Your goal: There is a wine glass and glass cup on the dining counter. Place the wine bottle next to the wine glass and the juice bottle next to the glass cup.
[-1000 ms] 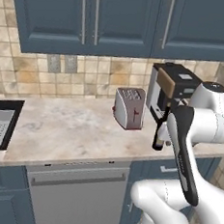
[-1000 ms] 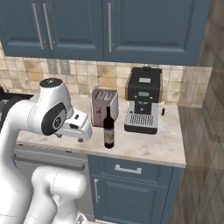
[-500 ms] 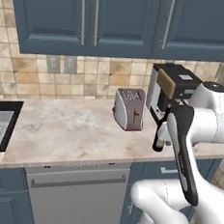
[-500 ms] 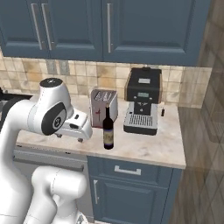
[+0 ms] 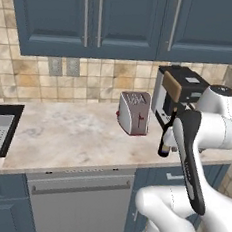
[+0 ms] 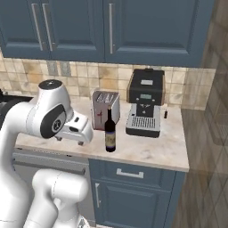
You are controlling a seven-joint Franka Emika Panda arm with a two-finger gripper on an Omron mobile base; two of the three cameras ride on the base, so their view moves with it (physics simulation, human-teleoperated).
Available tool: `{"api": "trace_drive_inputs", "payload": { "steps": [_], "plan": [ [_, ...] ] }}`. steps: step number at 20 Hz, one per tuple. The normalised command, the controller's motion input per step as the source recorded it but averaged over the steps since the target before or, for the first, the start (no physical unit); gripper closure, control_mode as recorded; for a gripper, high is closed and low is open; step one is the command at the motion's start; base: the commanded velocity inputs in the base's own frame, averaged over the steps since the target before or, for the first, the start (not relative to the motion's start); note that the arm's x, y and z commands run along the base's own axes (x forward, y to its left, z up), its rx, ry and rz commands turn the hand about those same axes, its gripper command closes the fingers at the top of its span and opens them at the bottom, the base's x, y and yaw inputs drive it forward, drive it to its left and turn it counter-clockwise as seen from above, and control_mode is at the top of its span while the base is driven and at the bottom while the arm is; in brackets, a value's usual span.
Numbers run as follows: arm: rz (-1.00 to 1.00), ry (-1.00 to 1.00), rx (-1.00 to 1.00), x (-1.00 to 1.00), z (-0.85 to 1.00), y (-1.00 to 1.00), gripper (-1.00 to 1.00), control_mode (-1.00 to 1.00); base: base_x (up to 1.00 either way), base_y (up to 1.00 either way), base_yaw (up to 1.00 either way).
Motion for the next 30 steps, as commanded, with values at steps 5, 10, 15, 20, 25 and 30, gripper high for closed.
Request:
{"api": "trace_drive_inputs", "payload": {
  "steps": [5,10,15,20,25,30],
  "plan": [
    [-0.28,-0.15,0.0,-0.16,0.0,0.29,-1.0,-1.0,0.0,0.0,0.0],
    [-0.46,-0.19,0.0,-0.01,0.06,0.37,-1.0,-1.0,0.0,0.0,0.0],
    [-0.41,-0.16,-0.1,0.23,0.03,0.18,-1.0,-1.0,0.0,0.0,0.0],
    [-0.35,-0.15,-0.22,0.37,-0.01,0.0,-1.0,-1.0,0.0,0.0,0.0],
    [-0.28,-0.12,-0.26,0.33,-0.02,-0.02,-1.0,-1.0,0.0,0.0,0.0],
    [-0.15,-0.03,-0.18,0.15,-0.01,-0.04,-1.0,-1.0,0.0,0.0,0.0]
  ]
}}
